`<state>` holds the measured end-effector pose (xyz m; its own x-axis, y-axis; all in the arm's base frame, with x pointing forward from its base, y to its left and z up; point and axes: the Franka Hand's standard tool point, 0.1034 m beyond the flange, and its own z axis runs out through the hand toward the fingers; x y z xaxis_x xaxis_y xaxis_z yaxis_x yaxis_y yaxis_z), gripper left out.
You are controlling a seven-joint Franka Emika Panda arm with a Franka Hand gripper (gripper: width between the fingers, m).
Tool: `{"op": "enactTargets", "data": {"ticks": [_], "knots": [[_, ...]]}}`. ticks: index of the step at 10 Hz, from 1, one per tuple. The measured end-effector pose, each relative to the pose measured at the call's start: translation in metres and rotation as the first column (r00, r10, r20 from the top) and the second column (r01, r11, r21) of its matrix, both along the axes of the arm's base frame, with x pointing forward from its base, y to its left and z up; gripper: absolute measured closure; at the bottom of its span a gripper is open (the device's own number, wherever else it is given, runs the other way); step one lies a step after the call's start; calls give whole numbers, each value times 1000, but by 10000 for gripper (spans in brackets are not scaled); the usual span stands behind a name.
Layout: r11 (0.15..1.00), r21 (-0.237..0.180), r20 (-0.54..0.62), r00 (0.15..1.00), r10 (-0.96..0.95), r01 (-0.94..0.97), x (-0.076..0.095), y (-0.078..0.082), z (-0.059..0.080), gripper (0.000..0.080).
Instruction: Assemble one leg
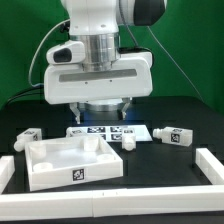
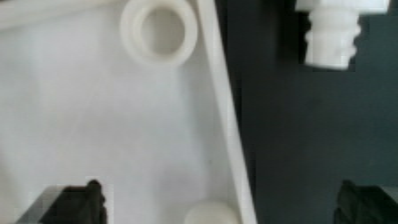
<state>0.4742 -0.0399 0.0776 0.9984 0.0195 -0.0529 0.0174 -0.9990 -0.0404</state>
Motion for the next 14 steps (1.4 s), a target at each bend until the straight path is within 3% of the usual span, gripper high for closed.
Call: {"op": "enactTargets", "data": {"ticks": [2,4,5,7,11,14], "knots": [[999,-2,5,999,42,-42,-1,-5,-3,150],[985,-7,-7,985,173,-173,-14,-56,-20,150],[979,-4,-5,979,206,-206,-4,-72,-16,150],[956,-17,3,956,292,-292,18,-104,-29,150],[955,-17,3,955,297,-297,18,-104,-29,150],[960,-7,-25,960,280,-280,34,-122,-41,150]]}}
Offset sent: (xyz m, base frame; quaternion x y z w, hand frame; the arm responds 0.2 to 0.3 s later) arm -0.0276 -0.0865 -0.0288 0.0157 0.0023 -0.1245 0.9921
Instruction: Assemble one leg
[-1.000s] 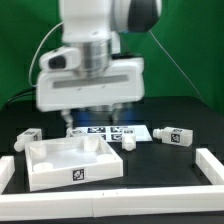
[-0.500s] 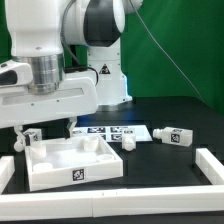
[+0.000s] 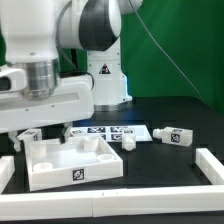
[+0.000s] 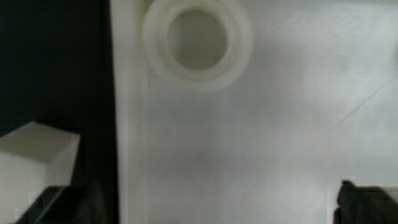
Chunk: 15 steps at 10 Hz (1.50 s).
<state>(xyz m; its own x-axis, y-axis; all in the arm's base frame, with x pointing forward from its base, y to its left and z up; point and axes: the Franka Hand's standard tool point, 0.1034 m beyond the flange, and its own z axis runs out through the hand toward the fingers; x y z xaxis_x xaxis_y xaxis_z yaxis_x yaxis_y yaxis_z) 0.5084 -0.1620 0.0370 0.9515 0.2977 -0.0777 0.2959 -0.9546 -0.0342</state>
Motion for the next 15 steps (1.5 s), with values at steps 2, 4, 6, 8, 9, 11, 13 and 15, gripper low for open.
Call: {"op": "enactTargets", "data": {"ticks": [2,4,6,8,9,11,13,15], "knots": [[1000,-2,0,1000,3,-3,12,-2,-2,150],[1000,-1,-6,1000,7,-7,10,3,-8,150],[1000,-9,1,1000,12,-12,2,0,-17,150],[1000,-8,-3,1000,16,-16,-2,1,-20,150],[1000,-8,-3,1000,16,-16,-2,1,-20,260],[1000,-8,-3,1000,16,-16,-2,1,-20,569],[1000,-8,-3,1000,16,-16,-2,1,-20,728],[999,-13,-4,999,-47,47,9,7,-16,748]]}}
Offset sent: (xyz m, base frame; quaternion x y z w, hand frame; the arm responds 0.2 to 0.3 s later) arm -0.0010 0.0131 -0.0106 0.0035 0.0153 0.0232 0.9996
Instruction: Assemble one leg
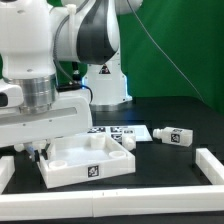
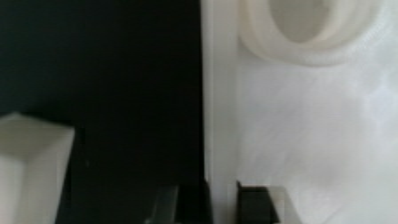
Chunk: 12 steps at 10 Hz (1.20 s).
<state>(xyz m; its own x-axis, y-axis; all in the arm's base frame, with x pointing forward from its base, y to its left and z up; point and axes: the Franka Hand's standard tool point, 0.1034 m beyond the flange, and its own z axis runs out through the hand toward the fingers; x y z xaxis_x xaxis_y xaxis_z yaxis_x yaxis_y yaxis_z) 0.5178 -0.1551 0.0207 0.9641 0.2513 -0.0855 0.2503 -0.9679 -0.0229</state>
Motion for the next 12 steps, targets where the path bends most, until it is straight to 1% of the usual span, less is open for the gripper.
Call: {"op": "enactTargets", "data": {"ticks": [1,2,3,4,5,7,8,9,11,12], "knots": [[1000,-6,12,1000,-21,21,13,5,4,747],[998,-8,16,998,-57,58,20,8,6,747],[991,-14,18,991,-133,133,25,11,6,747],[972,-21,14,973,-232,232,28,22,7,747],[951,-28,16,952,-307,307,31,38,7,747],[903,-41,21,904,-427,427,38,77,5,747],[900,-44,24,902,-432,433,41,96,2,747],[916,-41,25,917,-398,399,44,114,-2,747],[931,-35,35,931,-363,365,51,132,-2,745],[946,-49,45,946,-320,322,58,135,-3,745]]}}
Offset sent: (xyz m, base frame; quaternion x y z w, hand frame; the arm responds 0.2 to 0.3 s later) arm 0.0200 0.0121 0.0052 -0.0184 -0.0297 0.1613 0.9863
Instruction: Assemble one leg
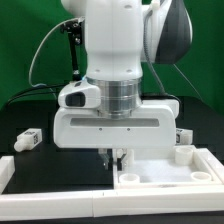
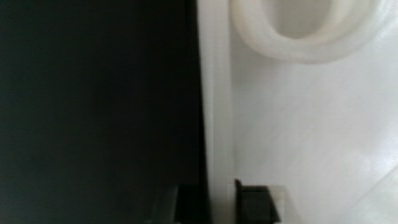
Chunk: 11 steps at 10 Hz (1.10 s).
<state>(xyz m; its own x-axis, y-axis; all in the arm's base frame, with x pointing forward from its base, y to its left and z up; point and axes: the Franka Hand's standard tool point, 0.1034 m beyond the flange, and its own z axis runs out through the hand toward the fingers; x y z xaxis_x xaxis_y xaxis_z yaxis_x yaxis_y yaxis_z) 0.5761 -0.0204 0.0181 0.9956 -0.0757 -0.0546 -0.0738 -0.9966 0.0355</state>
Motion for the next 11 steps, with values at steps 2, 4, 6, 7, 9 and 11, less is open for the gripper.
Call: {"op": "enactTargets", "data": {"ticks": [2,4,6,7,9,11], "knots": [[999,-25,-19,999,38,-38,5,0,0,744],[999,-23,-37,999,36,-37,5,0,0,744],[999,-23,-38,999,36,-37,5,0,0,744],[999,-23,-38,999,37,-38,5,0,0,632],[998,-17,-52,997,52,-53,-20,-8,3,453],[998,4,-65,996,56,-56,-41,6,32,285]]}}
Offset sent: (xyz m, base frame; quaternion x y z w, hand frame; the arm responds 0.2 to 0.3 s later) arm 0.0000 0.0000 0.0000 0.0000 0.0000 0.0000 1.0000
